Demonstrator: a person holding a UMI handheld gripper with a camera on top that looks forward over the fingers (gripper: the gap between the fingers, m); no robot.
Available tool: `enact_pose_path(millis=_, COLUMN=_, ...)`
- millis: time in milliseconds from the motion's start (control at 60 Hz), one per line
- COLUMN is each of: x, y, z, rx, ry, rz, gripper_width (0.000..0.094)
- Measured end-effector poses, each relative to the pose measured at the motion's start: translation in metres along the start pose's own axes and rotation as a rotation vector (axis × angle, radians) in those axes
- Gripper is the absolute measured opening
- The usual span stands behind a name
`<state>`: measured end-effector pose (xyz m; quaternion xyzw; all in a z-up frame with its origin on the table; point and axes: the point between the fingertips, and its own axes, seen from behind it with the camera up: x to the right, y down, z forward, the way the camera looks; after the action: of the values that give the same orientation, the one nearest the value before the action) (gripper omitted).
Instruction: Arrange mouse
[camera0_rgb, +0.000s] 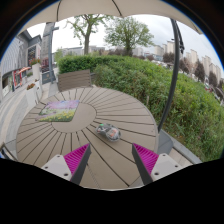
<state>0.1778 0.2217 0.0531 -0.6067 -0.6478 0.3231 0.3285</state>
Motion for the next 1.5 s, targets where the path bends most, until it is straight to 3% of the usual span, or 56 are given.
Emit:
enact_pose_path(millis=400, x=0.007, y=0.007, z=0.096, rx=0.022, ry=0.021, rz=0.020, gripper_width=0.0853)
enact_pose_path(millis=1033, x=0.031, y=-0.032, z=0.168, rx=-0.008, ry=0.078, rz=0.080, gripper_width=0.0846)
enact_pose_path(millis=1133, x=0.029, y=-0.034, z=0.169, rx=-0.015, ry=0.074, rz=0.091, gripper_width=0.0736)
enact_pose_path(millis=1167, x=0.027, y=-0.034, z=0.170, rx=-0.019, ry=0.068, rz=0.092, gripper_width=0.0600)
enact_pose_path(millis=1183, x=0.026, y=-0.035, z=0.170, rx=-0.022, ry=0.064, rz=0.090, gripper_width=0.0487)
enact_pose_path(millis=1200, x=0.028, y=-0.035, z=0.169, rx=-0.028, ry=0.074, rz=0.089, gripper_width=0.0443)
enact_pose_path(millis=1250, x=0.028, y=-0.034, z=0.171, rx=-0.049, ry=0.081, rz=0.090, gripper_width=0.0411)
enact_pose_path(millis=1333, x=0.007, y=-0.047, z=0.171, rx=-0.061, ry=-0.004, rz=0.118, gripper_width=0.0380)
enact_pose_path(millis=1500, x=-0.025, y=-0.137, z=0.150, rx=0.021, ry=0.000, rz=0.126, gripper_width=0.0378)
